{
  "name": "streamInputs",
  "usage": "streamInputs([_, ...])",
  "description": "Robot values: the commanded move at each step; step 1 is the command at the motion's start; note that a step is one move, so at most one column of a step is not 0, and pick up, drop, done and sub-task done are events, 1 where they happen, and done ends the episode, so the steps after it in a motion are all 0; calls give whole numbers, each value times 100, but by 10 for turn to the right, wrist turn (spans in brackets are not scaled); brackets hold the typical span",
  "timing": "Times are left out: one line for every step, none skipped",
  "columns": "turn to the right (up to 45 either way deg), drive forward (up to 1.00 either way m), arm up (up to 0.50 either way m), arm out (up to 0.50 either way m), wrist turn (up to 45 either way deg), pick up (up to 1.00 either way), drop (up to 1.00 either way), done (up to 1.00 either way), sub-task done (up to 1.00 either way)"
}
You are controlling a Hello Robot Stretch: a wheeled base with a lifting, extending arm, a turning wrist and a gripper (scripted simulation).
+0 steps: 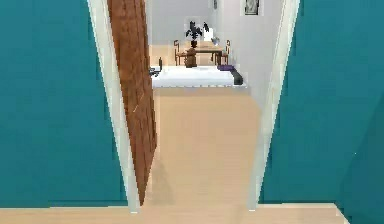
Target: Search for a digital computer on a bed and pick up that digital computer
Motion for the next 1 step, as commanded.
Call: streamInputs([0, 100, 0, 0, 0, 0, 0, 0, 0])
